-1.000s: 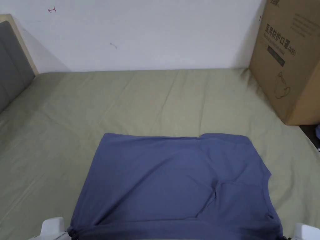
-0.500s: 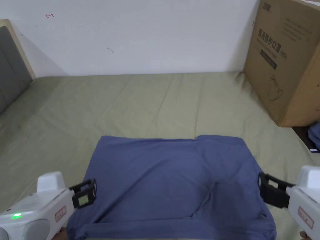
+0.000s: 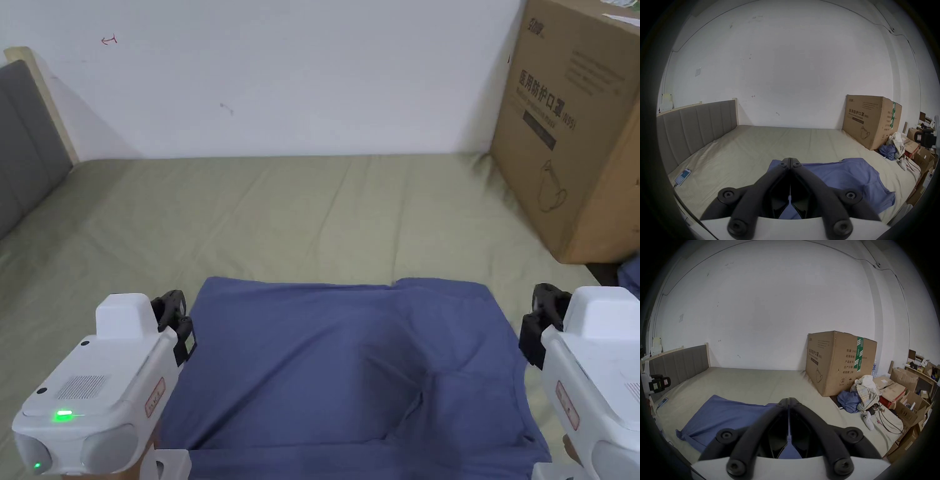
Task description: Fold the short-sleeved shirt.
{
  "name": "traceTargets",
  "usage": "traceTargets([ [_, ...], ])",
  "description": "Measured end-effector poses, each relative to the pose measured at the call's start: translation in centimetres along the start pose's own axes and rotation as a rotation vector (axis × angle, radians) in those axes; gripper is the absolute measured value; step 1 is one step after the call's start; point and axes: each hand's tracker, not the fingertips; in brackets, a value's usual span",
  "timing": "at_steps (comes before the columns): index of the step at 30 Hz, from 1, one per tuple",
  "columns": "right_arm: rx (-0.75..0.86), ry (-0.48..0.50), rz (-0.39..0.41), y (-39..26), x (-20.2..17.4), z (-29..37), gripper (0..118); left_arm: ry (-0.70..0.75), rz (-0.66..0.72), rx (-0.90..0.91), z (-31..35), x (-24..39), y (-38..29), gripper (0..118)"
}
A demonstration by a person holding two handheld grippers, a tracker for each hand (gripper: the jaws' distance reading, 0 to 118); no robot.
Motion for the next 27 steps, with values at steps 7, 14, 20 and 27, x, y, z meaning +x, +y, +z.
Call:
traceTargets([
  [7, -0.027, 0.024, -0.011, -0.6, 0.2, -0.2, 0, -0.007, -0.003, -0.191, -1.2, -2.3, -2.5, 0],
  [14, -0.067, 0.029, -0.013, -1.2, 0.8, -0.8, 0, 0.033, 0.038, -0.458, -2.9, -7.0, -8.1, 0],
  [20, -0.104, 0.045, -0.01, -2.1, 1.0, -1.6, 0, 0.077, 0.135, -0.656, -3.8, -9.8, -12.4, 70],
  [27, -0.162, 0.06, -0.011, -3.5, 1.1, -2.2, 0, 0.133, 0.081, -0.72, -5.0, -9.7, -15.8, 83],
])
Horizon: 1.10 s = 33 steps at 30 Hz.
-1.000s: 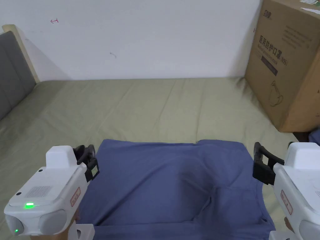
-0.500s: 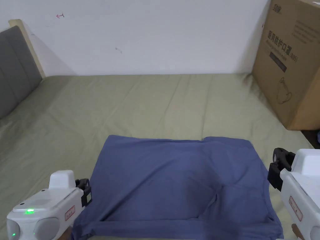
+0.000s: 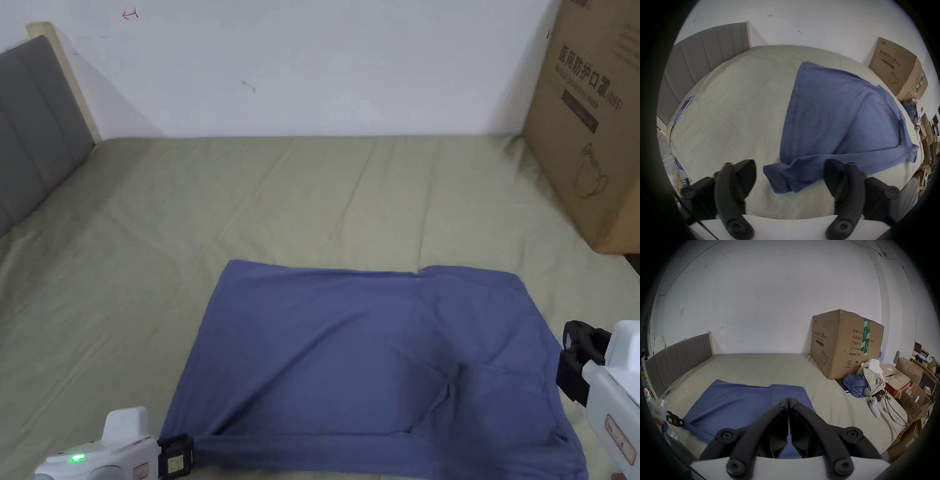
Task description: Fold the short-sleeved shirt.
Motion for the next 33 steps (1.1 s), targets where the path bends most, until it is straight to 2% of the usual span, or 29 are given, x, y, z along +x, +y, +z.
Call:
traceTargets([
  [2, -0.021, -0.003, -0.004, -0.5, 0.2, -0.2, 0, -0.065, 0.004, -0.042, -1.1, -0.4, -0.2, 40],
  [3, -0.03, -0.009, -0.004, -0.7, 0.3, -0.3, 0, -0.122, 0.044, -0.063, -1.4, -0.5, -0.2, 26],
  [5, -0.055, -0.015, -0.011, -1.4, 0.8, -0.3, 0, -0.1, 0.058, -0.03, -0.8, -0.1, -0.1, 8],
  [6, -0.076, -0.023, -0.017, -1.8, 1.2, -0.4, 2, -0.103, 0.047, -0.017, -0.3, 0.2, -0.1, 7],
  [7, -0.103, -0.033, -0.026, -2.3, 1.5, -0.7, 10, -0.082, 0.02, 0.009, 0.1, 0.6, -0.1, 6],
  [8, -0.135, -0.058, -0.027, -3.1, 2.0, -0.8, 25, -0.079, -0.017, 0.04, 0.7, 1.0, -0.1, 6],
  [9, -0.158, -0.062, -0.029, -3.8, 2.4, -1.1, 48, -0.082, -0.034, 0.051, 1.0, 1.2, 0.0, 6],
  [10, -0.2, -0.06, -0.036, -4.7, 2.8, -1.6, 80, -0.083, -0.041, 0.057, 1.5, 1.4, 0.1, 6],
  [11, -0.25, -0.07, -0.039, -5.7, 3.2, -2.3, 95, -0.087, -0.042, 0.063, 2.0, 1.6, 0.3, 6],
  [12, -0.293, -0.064, -0.048, -6.8, 3.5, -2.6, 99, -0.088, -0.044, 0.07, 2.3, 1.6, 0.5, 6],
  [18, -0.504, -0.053, -0.061, -13.4, 4.4, -5.3, 98, -0.103, -0.031, 0.099, 3.3, 1.7, 1.4, 6],
  [20, -0.545, -0.051, -0.085, -14.9, 4.4, -6.1, 94, -0.101, -0.031, 0.103, 3.3, 1.8, 1.6, 6],
  [21, -0.554, -0.047, -0.096, -15.4, 4.5, -6.5, 88, -0.103, -0.026, 0.102, 3.3, 1.8, 1.6, 6],
  [23, -0.568, -0.041, -0.113, -16.2, 4.6, -7.2, 58, -0.104, -0.021, 0.1, 3.2, 1.8, 1.6, 6],
  [25, -0.578, 0.019, -0.159, -16.6, 4.8, -7.2, 18, -0.099, -0.022, 0.098, 3.2, 1.8, 1.7, 6],
  [26, -0.553, 0.019, -0.18, -16.4, 4.7, -6.8, 11, -0.097, -0.021, 0.098, 3.1, 1.8, 1.6, 6],
  [29, -0.523, 0.008, -0.127, -14.9, 4.4, -5.8, 9, -0.1, -0.002, 0.098, 3.3, 1.5, 2.0, 6],
  [33, -0.446, 0.02, -0.151, -11.9, 5.0, -4.7, 9, -0.112, 0.032, 0.113, 3.6, 1.1, 3.1, 6],
])
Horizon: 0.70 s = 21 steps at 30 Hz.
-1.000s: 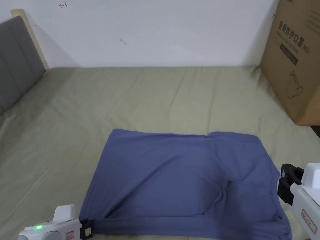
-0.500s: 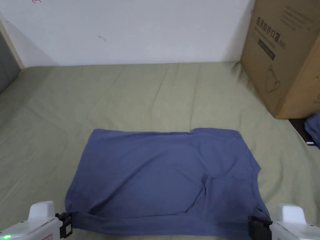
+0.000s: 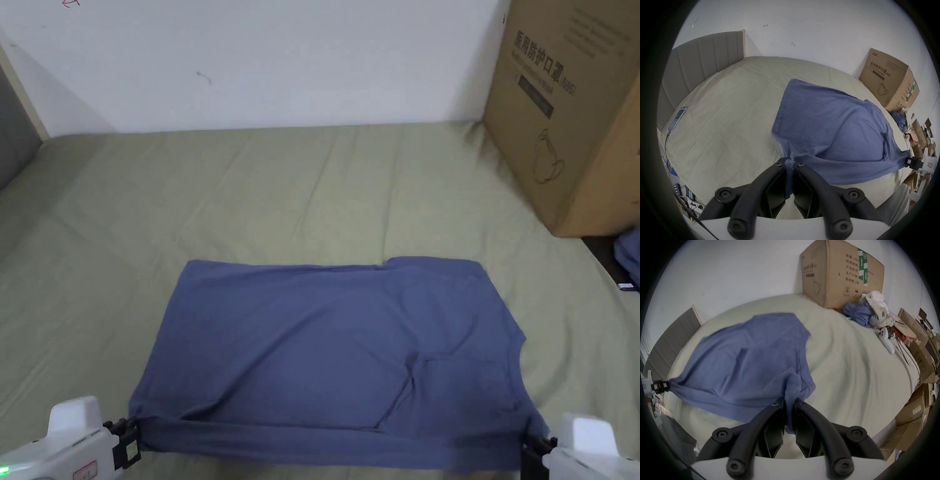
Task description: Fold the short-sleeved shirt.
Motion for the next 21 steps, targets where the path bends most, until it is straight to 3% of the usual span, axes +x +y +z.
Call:
traceTargets([
  [10, 0.127, -0.002, 0.05, 9.2, -1.7, -0.9, 9, -0.007, -0.003, 0.062, -2.7, 1.2, 7.5, 6],
  [21, -0.055, -0.085, -0.001, 12.9, -1.6, -12.5, 9, 0.06, -0.062, -0.102, -15.2, 2.8, 12.2, 6],
])
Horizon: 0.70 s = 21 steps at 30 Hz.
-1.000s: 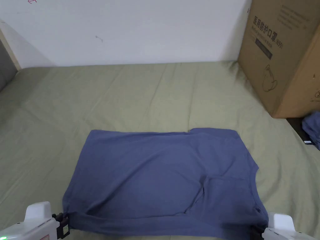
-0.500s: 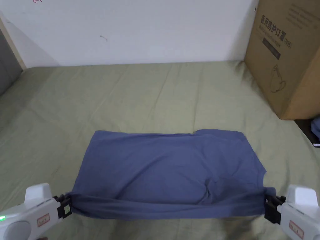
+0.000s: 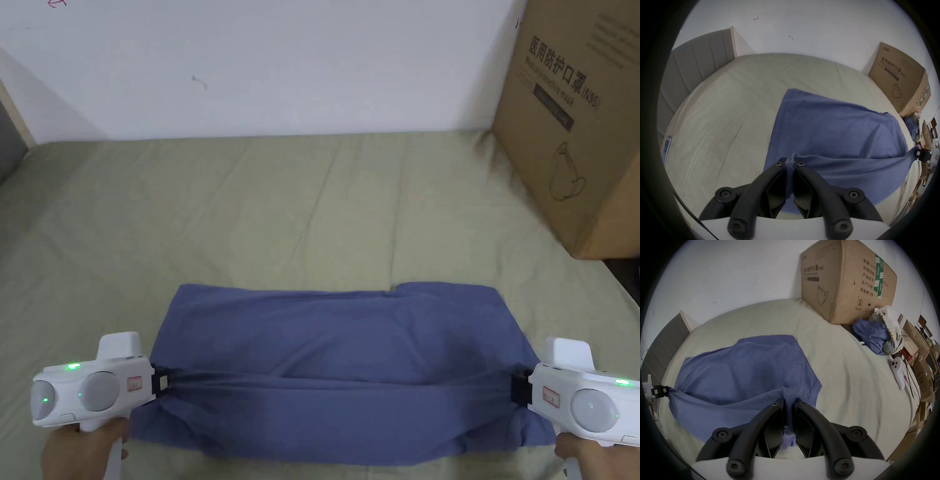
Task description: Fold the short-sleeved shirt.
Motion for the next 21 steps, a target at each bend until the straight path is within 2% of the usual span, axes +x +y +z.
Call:
traceTargets([
  [5, -0.06, -0.033, 0.001, -0.4, -0.3, -3.8, 9, 0.04, -0.044, -0.063, -3.5, 0.7, -0.4, 6],
  [10, -0.073, -0.056, 0.027, -1.1, -1.4, -3.3, 10, 0.03, -0.02, -0.068, -2.7, 0.3, 0.1, 7],
  [12, -0.034, -0.052, 0.014, -0.7, -1.5, -1.6, 14, -0.029, 0.02, -0.039, -1.0, 0.1, 0.5, 25],
  [14, 0.049, -0.027, -0.017, -0.1, -1.2, 0.5, 52, -0.068, 0.058, 0.017, 1.3, 0.1, 0.9, 71],
  [16, 0.118, -0.016, -0.01, 0.5, -1.2, 3.2, 89, -0.087, 0.087, 0.099, 4.2, 0.4, 1.0, 100],
  [21, 0.324, 0.013, 0.04, 1.1, -1.3, 11.2, 92, -0.151, 0.107, 0.303, 11.8, 1.3, 0.6, 102],
])
